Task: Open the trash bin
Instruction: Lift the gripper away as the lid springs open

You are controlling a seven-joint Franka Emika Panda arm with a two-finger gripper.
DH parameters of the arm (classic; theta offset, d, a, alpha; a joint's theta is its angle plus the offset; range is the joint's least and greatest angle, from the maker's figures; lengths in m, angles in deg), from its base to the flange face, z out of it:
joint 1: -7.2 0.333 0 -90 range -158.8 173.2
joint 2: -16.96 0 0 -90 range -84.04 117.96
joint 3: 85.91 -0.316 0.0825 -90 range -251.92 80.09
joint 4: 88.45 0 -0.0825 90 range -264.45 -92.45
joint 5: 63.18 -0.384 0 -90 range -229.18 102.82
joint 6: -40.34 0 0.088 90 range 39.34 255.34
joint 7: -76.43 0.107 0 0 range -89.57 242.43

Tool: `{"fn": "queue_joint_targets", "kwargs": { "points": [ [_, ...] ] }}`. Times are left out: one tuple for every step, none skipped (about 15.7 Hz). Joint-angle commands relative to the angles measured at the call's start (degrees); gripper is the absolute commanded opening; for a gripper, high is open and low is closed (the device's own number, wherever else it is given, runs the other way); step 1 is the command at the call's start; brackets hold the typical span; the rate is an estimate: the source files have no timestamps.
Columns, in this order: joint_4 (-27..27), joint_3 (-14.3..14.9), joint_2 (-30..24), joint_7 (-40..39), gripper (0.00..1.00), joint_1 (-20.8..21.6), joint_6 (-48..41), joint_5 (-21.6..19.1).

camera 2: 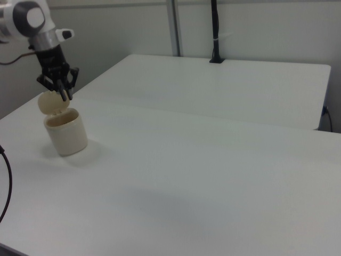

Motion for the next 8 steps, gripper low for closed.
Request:
{"fn": "queue_joint_targets", "kwargs": {
  "points": [
    [-2.0, -0.1, -5.4, 3.1, 0.77, -4.0, -9.3, 0.1],
    [-2.1, -0.1, -6.4, 4.4, 1.0, -5.2, -11.1, 0.5],
    [-2.2, -0.1, -7.1, 6.4, 1.0, -6.0, -12.4, 0.9],
    [-2.1, 0.0, -7.6, 9.8, 1.0, -7.5, -13.1, 0.9],
    [-2.1, 0.3, -7.6, 13.2, 1.0, -9.1, -13.2, 0.7],
    [-2.2, 0.3, -7.5, 16.3, 1.0, -9.7, -13.0, 0.7],
    [-2.4, 0.4, -7.4, 18.7, 1.0, -10.1, -12.8, 0.8],
    [-3.2, 0.4, -7.4, 19.3, 1.0, -10.8, -12.4, 0.8]
  ]
}}
